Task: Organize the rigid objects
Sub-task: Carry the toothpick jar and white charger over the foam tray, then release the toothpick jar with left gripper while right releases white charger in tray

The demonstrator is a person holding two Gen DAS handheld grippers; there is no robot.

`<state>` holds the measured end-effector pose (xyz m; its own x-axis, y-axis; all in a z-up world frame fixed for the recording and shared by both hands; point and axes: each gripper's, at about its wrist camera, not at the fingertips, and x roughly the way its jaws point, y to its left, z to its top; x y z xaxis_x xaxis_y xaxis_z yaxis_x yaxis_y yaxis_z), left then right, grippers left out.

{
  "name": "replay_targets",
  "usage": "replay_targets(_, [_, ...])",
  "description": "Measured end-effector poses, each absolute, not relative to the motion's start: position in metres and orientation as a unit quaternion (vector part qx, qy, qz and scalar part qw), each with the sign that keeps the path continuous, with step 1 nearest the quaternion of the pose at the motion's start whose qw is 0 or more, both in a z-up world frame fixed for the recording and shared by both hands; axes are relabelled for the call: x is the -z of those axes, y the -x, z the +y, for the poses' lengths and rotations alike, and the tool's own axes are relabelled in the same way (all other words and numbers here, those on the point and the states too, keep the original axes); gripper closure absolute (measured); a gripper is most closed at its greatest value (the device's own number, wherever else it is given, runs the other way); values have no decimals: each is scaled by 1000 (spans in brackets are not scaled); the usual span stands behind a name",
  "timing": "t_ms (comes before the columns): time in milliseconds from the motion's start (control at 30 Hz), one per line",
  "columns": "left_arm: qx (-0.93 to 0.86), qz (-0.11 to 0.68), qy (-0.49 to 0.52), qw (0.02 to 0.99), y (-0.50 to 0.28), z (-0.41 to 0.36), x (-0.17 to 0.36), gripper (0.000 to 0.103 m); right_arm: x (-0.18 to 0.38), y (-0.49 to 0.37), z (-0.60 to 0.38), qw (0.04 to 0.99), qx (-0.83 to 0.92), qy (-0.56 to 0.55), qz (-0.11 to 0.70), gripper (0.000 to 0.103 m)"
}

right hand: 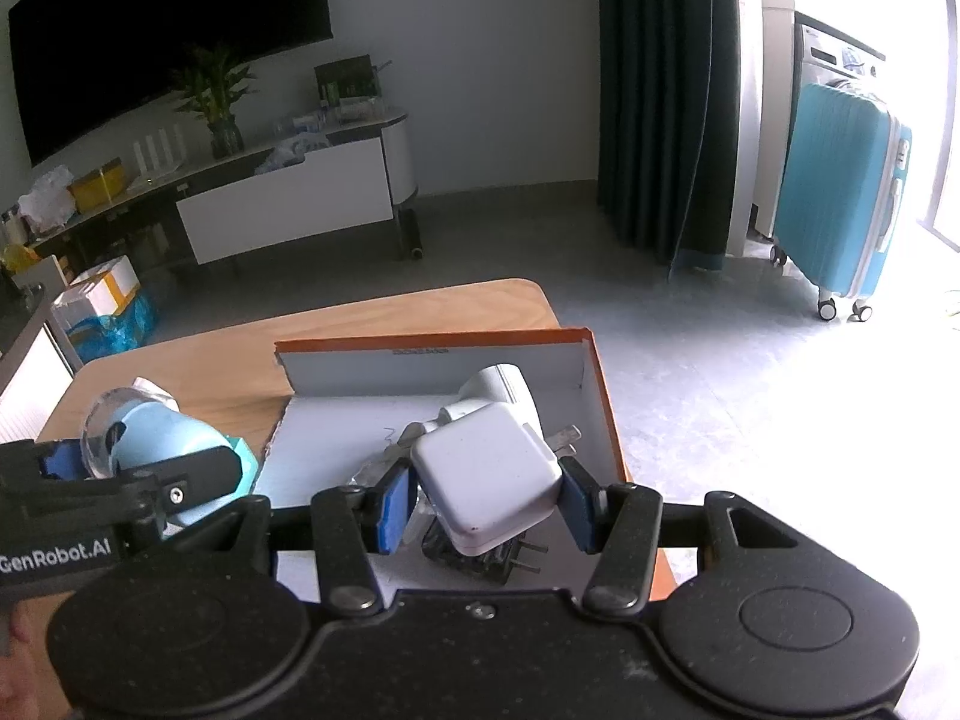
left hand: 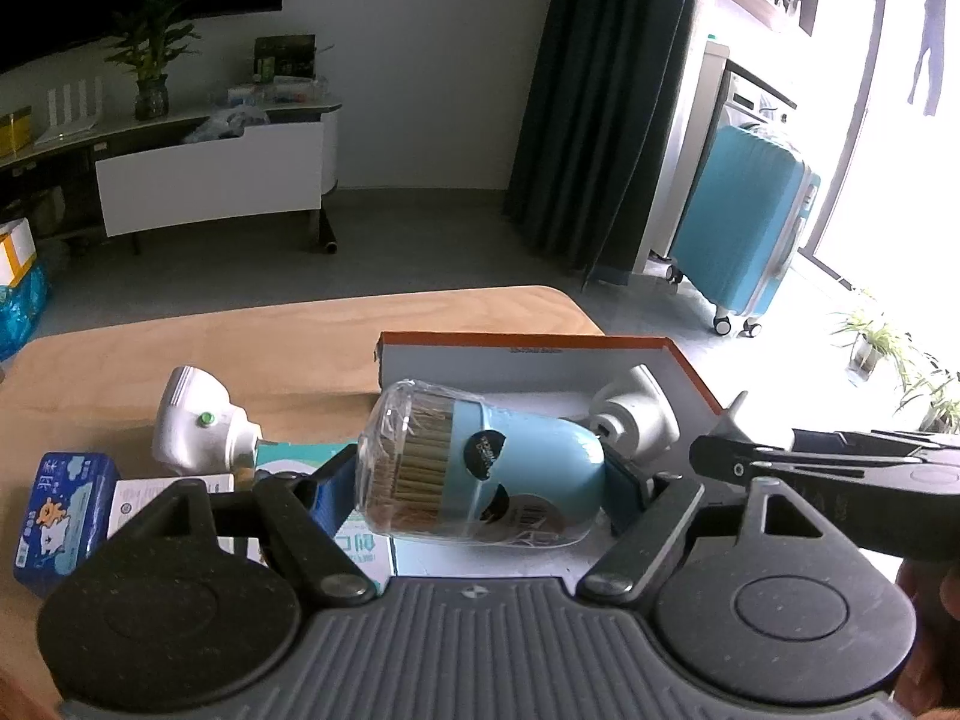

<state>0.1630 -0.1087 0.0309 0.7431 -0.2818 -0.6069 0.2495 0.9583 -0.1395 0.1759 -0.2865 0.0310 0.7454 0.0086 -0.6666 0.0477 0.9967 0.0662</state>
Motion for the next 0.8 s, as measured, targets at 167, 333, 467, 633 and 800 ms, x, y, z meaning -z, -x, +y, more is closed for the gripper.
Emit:
replay_targets(167, [143,333,25,932,-174,-111,-28,22,-26,-189,-290,936,22,-36,351,39])
replay_targets(333, [142,336,25,931,-185,-114,-26,22,-28,-186,-297,941,23,-40,334,35])
replay_targets(467, [141,342,28,929,-197,-116,-22,22,-32,-172,-302,945,26,-41,323,35])
replay_targets(633, [156,355,34,921,-220,-130,-17,21,-33,-157,-304,946,24,-43,320,35])
replay_targets(800, [164,365,48,915,-228,-136,-21,13,-36,-148,-301,947,18,-43,317,35])
